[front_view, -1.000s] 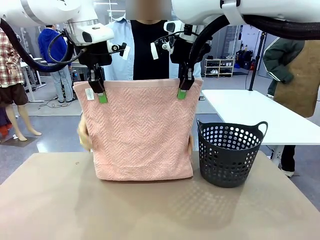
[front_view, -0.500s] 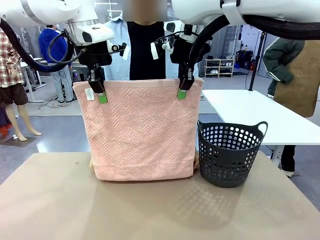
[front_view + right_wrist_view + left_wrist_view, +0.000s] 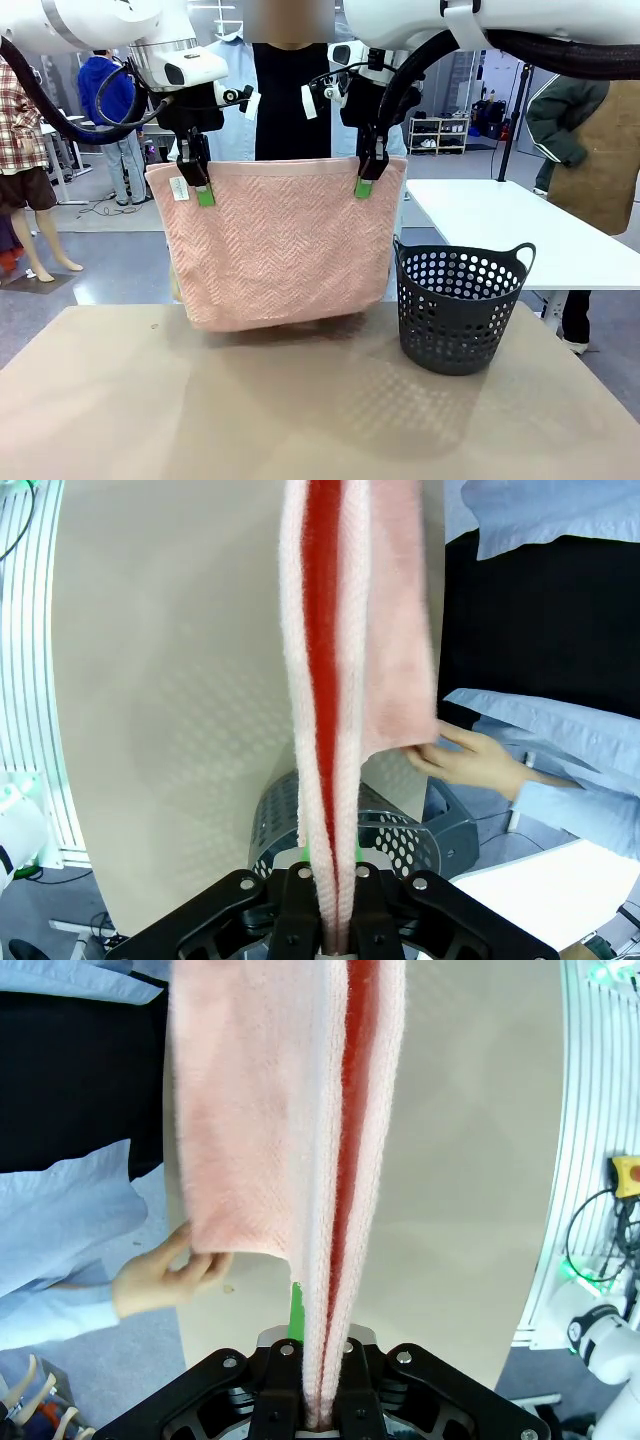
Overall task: Fold the towel.
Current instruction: Release the end of the 100 cm Hotel Towel you were holding.
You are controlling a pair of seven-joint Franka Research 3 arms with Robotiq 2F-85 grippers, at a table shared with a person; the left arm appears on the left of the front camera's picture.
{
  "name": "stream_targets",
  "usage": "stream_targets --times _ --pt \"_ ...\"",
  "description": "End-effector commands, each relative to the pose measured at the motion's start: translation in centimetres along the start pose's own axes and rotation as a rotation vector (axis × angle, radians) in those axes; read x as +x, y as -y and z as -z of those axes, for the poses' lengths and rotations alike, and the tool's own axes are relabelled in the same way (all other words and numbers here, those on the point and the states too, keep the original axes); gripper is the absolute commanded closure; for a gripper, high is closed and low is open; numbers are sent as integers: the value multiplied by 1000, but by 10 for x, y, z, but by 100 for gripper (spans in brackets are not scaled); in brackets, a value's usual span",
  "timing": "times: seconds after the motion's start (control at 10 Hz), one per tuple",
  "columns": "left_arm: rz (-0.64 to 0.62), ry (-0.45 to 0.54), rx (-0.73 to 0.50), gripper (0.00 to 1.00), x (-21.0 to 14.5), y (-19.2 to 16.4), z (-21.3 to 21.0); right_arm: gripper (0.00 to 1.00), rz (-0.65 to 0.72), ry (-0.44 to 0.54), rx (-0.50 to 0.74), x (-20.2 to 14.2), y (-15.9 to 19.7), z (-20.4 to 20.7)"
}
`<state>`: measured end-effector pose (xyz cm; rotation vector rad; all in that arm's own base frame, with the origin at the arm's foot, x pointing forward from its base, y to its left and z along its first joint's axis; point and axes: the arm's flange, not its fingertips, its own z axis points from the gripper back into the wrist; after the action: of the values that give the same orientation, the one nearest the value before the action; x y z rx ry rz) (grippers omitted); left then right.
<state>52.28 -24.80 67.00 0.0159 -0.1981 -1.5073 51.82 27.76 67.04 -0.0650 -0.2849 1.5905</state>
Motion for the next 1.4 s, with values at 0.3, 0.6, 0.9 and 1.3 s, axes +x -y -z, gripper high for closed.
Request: stream_targets --times 0.3,0.6,0.9,1.3 --pt "-1 1 2 100 0 0 -2 99 0 -2 -3 -1 0 -1" --pt "-1 1 2 100 0 0 -2 99 0 -2 -3 -1 0 -1" --pt "-1 1 2 100 0 0 -2 99 0 -2 -3 -1 0 -1" --pt "-1 1 2 100 0 0 -2 99 0 -2 -3 -1 0 -1"
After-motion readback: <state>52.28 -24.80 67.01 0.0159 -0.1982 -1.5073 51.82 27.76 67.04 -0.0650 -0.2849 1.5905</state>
